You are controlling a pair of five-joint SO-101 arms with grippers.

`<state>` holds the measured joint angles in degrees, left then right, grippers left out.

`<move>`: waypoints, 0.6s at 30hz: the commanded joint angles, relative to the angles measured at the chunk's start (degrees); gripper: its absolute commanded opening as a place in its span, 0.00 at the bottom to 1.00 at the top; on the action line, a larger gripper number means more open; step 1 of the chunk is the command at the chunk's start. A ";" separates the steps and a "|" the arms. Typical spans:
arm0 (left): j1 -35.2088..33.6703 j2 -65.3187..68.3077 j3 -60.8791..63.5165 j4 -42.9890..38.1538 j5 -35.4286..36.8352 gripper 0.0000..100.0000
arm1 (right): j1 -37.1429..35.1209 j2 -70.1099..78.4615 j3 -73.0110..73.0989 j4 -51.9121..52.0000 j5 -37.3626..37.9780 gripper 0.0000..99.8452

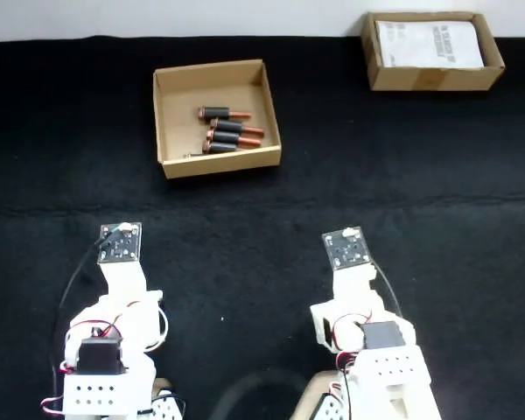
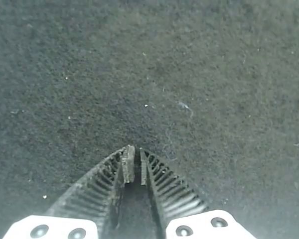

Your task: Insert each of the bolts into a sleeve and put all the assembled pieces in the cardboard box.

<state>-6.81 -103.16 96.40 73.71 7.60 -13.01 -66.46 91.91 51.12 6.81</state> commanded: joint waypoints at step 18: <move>0.48 -0.40 0.75 0.09 0.00 0.01 | 10.33 -4.09 1.89 -17.27 -0.26 0.01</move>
<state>-6.81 -103.25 96.40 73.71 7.60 -4.48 -66.99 93.93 35.47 6.81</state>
